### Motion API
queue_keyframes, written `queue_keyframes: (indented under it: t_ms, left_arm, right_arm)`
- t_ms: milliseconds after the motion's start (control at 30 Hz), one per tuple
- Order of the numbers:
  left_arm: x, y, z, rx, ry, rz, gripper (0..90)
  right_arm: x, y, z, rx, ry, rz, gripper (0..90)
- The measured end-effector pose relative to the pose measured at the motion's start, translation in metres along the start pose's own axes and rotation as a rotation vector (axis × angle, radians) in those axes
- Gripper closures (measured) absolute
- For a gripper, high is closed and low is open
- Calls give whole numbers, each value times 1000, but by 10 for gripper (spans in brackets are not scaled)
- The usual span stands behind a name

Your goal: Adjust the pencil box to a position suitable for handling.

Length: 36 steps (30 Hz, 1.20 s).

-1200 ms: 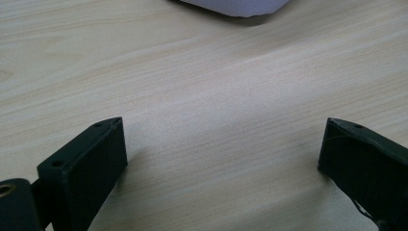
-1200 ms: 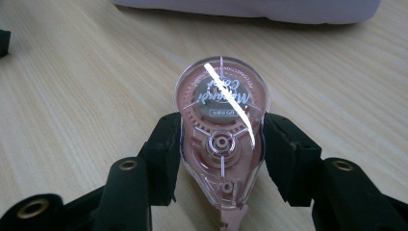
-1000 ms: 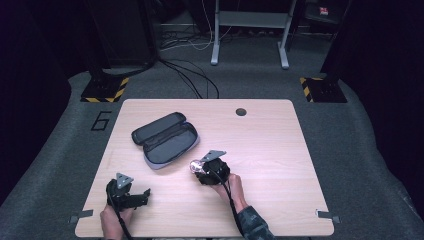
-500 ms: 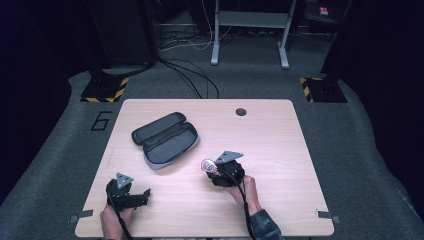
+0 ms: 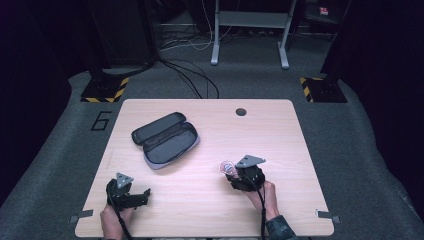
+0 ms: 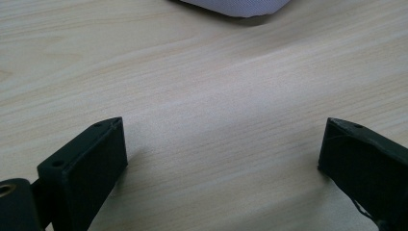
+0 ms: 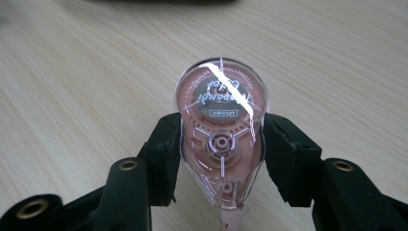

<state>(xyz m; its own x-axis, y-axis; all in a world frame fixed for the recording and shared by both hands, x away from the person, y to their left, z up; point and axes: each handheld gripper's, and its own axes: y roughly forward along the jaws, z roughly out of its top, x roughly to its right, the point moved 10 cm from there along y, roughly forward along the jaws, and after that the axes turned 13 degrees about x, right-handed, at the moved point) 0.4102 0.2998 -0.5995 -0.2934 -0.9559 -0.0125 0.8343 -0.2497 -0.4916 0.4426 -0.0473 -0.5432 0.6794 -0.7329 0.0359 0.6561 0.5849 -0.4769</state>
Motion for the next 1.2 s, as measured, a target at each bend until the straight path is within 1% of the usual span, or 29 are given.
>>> queue_keyframes:
  t_ms: [67,100,133,167,200,233,267,300,333,367,400,433,467,500,567,633,733,767,800,833,867,900,933,1000,1033,1100,1133,1167,1200]
  left_arm:
    - [0,0,0,0,-1,1,27]
    - [0,0,0,0,-1,0,27]
    - [0,0,0,0,-1,0,27]
    - [0,0,0,0,0,1,27]
    - [0,0,0,-1,0,0,27]
    - [0,0,0,-1,0,0,27]
    - [0,0,0,0,-1,0,28]
    - [0,0,0,0,-1,0,28]
    - [0,0,0,0,-1,0,28]
    - [-1,0,0,-2,1,0,28]
    - [-1,0,0,-2,1,0,28]
    - [0,1,0,0,0,-2,28]
    - [0,1,0,0,-1,-2,28]
    - [0,1,0,0,-1,-2,28]
    - [0,1,0,-1,-2,-2,28]
    - [-1,1,0,-4,-1,-2,28]
    - [-1,1,0,-4,-1,-2,28]
    - [0,1,0,-3,-3,-1,28]
    - [0,1,0,-3,-3,-1,28]
    - [0,1,0,0,-4,-2,28]
    - [0,1,0,-1,-3,-2,28]
    - [0,1,0,0,-4,-2,28]
    - [0,1,0,0,-4,-2,28]
    - [0,1,0,0,-4,-2,28]
    - [0,1,0,0,-3,-2,28]
    - [0,1,0,0,-4,-2,28]
    - [0,1,0,0,-4,-2,28]
    - [0,1,0,0,-4,-2,28]
    - [0,1,0,-3,-3,-2,28]
  right_arm:
    - [8,-6,-5,-1,13,-24,495]
    - [11,-8,-7,-1,14,-27,495]
    - [11,-8,-7,-1,14,-27,495]
    - [18,-14,-12,-4,25,-47,495]
    - [22,-16,-15,-12,31,-57,495]
    - [28,-20,-19,-15,31,-71,495]
    - [32,-23,-22,-16,46,-81,495]
    - [36,-27,-25,-19,57,-90,495]
    - [36,-27,-25,-19,57,-90,495]
    - [46,-33,-32,-20,62,-111,495]
    - [50,-36,-35,-24,59,-115,495]
    - [50,-36,-35,-24,59,-115,495]
    - [54,-38,-38,-25,70,-124,495]
    - [63,-42,-46,-34,80,-143,495]
    - [69,-46,-51,-46,95,-156,495]
    - [76,-48,-57,-50,97,-172,495]
    - [84,-54,-65,-57,109,-193,495]
    - [85,-56,-67,-57,120,-198,494]
    - [88,-59,-70,-58,118,-206,494]
    - [90,-61,-72,-58,127,-220,494]
    - [91,-64,-75,-61,127,-220,494]
    - [92,-66,-77,-61,144,-228,494]
    - [94,-68,-78,-56,143,-234,494]
    - [97,-72,-81,-54,157,-252,494]
    - [100,-74,-84,-58,157,-266,494]
    - [102,-75,-87,-62,164,-272,493]
    - [104,-76,-89,-66,148,-274,493]
    - [104,-76,-89,-66,148,-274,493]
    - [104,-76,-90,-60,161,-287,493]
